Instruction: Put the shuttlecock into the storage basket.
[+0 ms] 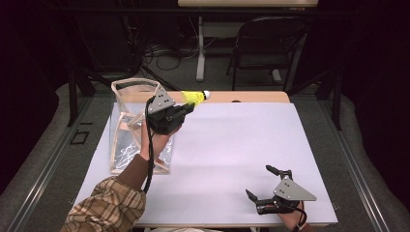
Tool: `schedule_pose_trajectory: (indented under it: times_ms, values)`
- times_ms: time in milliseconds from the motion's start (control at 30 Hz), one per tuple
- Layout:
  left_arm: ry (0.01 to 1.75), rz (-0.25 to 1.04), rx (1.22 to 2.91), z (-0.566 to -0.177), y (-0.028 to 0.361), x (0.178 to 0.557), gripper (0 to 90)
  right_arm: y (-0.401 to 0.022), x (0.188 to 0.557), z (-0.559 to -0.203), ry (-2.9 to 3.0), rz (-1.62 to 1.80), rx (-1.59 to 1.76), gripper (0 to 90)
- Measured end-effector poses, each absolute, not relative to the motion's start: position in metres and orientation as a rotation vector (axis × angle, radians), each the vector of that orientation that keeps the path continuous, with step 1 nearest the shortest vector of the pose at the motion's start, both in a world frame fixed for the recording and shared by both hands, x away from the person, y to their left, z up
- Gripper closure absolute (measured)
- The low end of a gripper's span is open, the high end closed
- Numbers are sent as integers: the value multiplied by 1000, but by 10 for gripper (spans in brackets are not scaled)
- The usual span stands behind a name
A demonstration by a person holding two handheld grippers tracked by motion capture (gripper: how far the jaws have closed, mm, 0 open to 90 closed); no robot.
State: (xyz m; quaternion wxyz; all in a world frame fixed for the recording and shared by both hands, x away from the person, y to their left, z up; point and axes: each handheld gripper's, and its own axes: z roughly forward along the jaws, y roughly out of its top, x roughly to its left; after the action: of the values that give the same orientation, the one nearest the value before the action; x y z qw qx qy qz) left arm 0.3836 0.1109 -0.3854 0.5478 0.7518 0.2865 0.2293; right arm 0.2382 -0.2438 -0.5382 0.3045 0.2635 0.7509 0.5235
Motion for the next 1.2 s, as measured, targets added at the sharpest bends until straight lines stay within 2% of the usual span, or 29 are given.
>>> schedule_pose_trajectory:
  times_ms: [1200]
  values:
    - [743, 619, 1724, -374, 146, 388, 899, -243, 239, -539, 1986, 1382, 714, 4]
